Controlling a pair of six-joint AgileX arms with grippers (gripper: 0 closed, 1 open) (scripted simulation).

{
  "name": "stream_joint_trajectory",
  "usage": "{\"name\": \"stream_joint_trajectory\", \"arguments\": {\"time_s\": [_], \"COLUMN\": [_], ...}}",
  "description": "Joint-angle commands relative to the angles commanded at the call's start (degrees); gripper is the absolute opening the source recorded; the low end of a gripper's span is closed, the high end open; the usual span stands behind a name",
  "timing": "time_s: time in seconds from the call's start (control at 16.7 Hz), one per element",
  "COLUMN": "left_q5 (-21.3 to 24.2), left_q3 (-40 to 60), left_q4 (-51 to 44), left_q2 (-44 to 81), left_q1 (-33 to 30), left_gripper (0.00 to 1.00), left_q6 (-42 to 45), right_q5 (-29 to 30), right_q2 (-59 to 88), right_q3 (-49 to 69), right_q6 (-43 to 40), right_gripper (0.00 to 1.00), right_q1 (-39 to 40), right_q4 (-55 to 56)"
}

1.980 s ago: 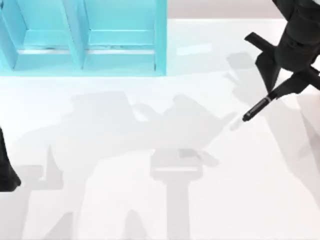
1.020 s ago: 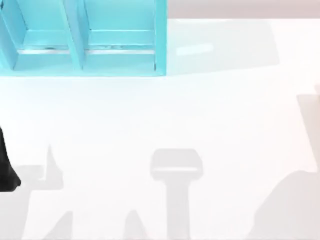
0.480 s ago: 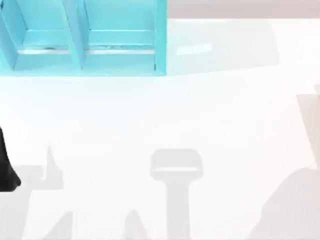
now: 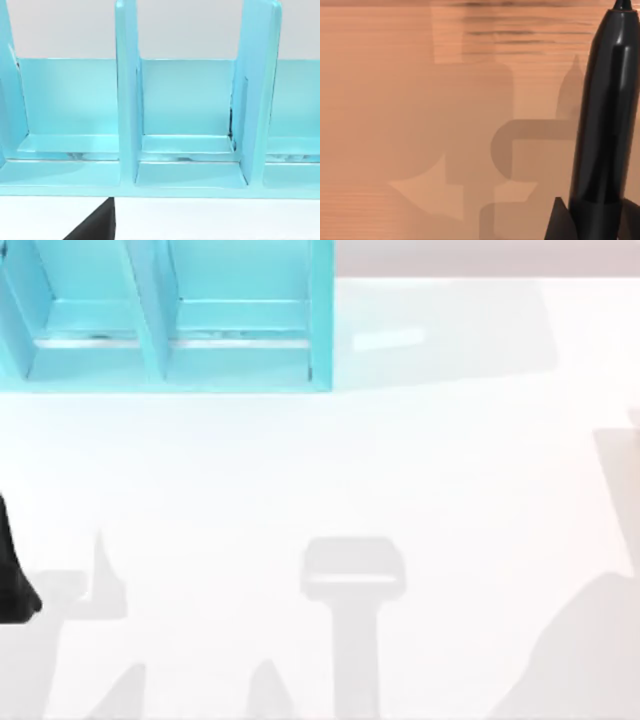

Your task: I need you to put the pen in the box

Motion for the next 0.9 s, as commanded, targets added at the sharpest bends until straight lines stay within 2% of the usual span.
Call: {"name": "stream_joint_trajectory", "arguments": {"time_s": [0.06,0.84,0.9], "left_q5": [0.00,0.00,0.00], "left_q3": [0.00,0.00,0.00], "left_q4": [0.00,0.00,0.00], "left_q2": [0.00,0.00,0.00], "left_q1": [0.00,0.00,0.00], "left_gripper": [1.00,1.00,1.00], "left_q6": [0.00,0.00,0.00], "right_q5": [0.00,0.00,0.00], "right_q2": [0.00,0.00,0.00], "right_q3": [0.00,0.00,0.00], "right_q6": [0.00,0.00,0.00], "right_gripper": [0.00,0.98,1.00], "right_q1": [0.00,0.00,0.00], "right_q4": [0.00,0.00,0.00]}}
